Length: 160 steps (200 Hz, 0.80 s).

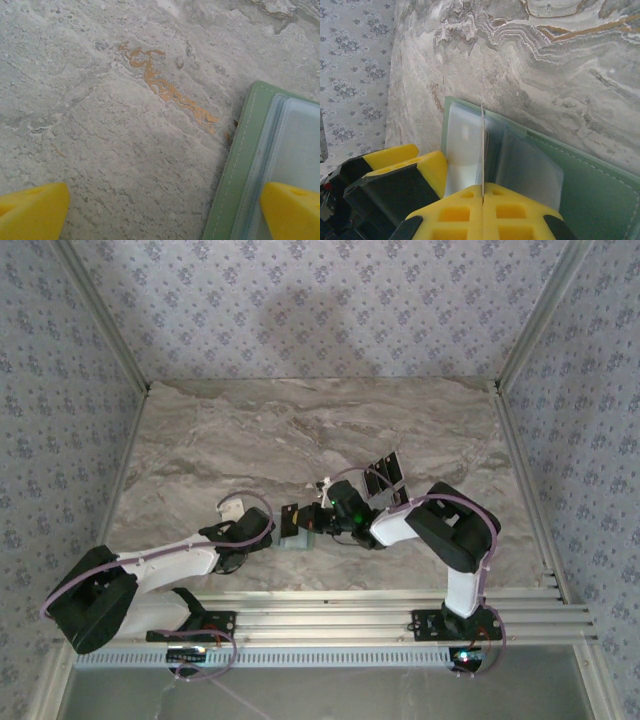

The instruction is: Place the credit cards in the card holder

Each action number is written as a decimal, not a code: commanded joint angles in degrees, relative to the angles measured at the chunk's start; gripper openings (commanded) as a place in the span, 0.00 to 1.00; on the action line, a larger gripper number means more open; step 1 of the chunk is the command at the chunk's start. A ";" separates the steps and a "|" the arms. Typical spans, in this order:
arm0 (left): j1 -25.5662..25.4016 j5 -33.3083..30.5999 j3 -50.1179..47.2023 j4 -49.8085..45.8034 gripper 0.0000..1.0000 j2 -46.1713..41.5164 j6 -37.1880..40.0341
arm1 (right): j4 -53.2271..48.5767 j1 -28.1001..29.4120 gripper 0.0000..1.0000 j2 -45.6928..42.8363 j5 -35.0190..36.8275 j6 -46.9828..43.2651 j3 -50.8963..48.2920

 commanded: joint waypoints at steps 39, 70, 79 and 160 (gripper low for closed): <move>-0.23 1.48 -1.40 -3.71 0.99 -0.47 -0.21 | 1.42 1.09 0.00 -4.07 2.91 2.40 -3.77; -0.24 1.55 -1.99 -3.53 0.98 -1.47 -0.47 | 0.95 2.33 0.00 -6.04 5.50 3.11 -4.50; -0.23 1.56 -2.10 -3.53 0.98 -1.83 -0.52 | 1.01 2.76 0.00 -6.13 6.33 3.44 -4.58; -0.23 1.82 -2.80 -3.08 0.98 -2.66 -0.42 | 7.15 4.98 0.00 -1.00 10.26 7.93 -4.18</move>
